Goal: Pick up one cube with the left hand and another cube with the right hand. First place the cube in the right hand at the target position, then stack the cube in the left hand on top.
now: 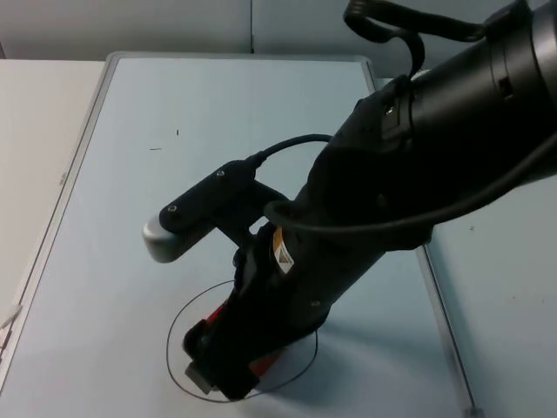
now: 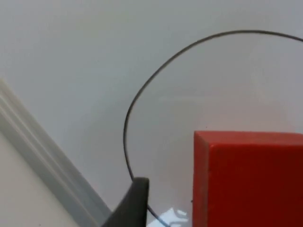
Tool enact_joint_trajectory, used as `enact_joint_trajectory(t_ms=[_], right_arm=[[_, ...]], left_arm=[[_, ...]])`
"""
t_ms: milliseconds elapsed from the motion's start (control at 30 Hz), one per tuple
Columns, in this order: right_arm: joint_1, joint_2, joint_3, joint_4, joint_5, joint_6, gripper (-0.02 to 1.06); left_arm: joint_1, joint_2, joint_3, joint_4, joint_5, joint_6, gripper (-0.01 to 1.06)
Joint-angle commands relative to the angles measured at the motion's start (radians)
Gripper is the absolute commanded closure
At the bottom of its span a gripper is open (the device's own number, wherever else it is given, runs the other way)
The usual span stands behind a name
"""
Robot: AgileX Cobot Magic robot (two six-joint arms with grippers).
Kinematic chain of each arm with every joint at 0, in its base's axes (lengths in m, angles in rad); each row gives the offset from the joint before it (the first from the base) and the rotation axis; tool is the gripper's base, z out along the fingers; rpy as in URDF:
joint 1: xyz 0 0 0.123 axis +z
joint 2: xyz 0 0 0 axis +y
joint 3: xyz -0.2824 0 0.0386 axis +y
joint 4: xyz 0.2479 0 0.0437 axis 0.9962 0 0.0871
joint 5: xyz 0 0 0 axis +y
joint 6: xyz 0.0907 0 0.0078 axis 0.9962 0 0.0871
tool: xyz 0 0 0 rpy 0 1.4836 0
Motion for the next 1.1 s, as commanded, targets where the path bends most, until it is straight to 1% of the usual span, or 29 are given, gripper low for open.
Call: enact_joint_trajectory(t_ms=[0,100,200,233,333,367,467,500,567,633,667,767,800,833,900,933,1033,1067], right_arm=[[0.003,-0.033,0.002,-0.001,-0.004,0.005,0.05],[0.003,-0.079,0.002,-0.001,-0.004,0.005,0.04],[0.003,-0.205,0.002,-0.017,-0.004,0.003,0.04],[0.003,-0.205,0.002,-0.017,-0.004,0.003,0.04],[0.003,-0.354,0.002,-0.053,0.001,0.003,0.04],[0.003,-0.354,0.002,-0.053,0.001,0.003,0.04],[0.003,-0.567,0.002,-0.084,0.01,-0.013,0.04],[0.003,-0.567,0.002,-0.084,0.01,-0.013,0.04],[0.003,-0.697,0.002,-0.084,0.034,-0.043,0.04],[0.003,-0.836,0.004,-0.084,0.079,-0.074,0.04],[0.003,-0.836,0.004,-0.084,0.079,-0.074,0.04],[0.003,-0.96,0.004,-0.086,0.161,-0.119,0.04],[0.003,-0.96,0.004,-0.086,0.161,-0.119,0.04],[0.003,-1.008,0.004,-0.083,0.204,-0.134,0.04],[0.003,-1.049,0.004,-0.081,0.256,-0.136,0.04],[0.003,-1.049,0.004,-0.081,0.256,-0.136,0.04],[0.003,-1.091,0.004,-0.076,0.312,-0.136,0.04],[0.003,-1.091,0.004,-0.076,0.312,-0.136,0.04]], left_arm=[[-0.006,-0.007,0.002,-0.009,-0.016,-0.008,0.93],[-0.006,-0.007,0.002,-0.009,-0.016,-0.008,0.93],[-0.006,-0.007,0.002,-0.009,-0.018,-0.008,0.93],[-0.006,-0.007,0.002,-0.009,-0.018,-0.008,0.93],[-0.006,-0.007,0.002,-0.009,-0.018,-0.008,0.93],[-0.006,-0.007,0.002,-0.009,-0.018,-0.008,0.93],[-0.006,-0.007,0.002,-0.009,-0.018,-0.008,0.93],[-0.006,-0.007,0.002,-0.009,-0.018,-0.008,0.93],[-0.006,-0.007,0.002,-0.009,-0.018,-0.008,0.93],[-0.006,-0.007,0.002,-0.009,-0.018,-0.008,0.93],[-0.006,-0.007,0.002,-0.009,-0.018,-0.008,0.93],[-0.006,-0.007,0.002,-0.009,-0.018,-0.008,0.93],[-0.006,-0.007,0.002,-0.009,-0.018,-0.008,0.93],[-0.006,-0.007,0.002,-0.009,-0.018,-0.008,0.93],[-0.006,-0.007,0.002,-0.009,-0.018,-0.008,0.93],[-0.006,-0.007,0.002,-0.009,-0.018,-0.008,0.93],[-0.006,-0.007,0.002,-0.009,-0.018,-0.008,0.93],[-0.006,-0.007,0.002,-0.009,-0.018,-0.008,0.93]])
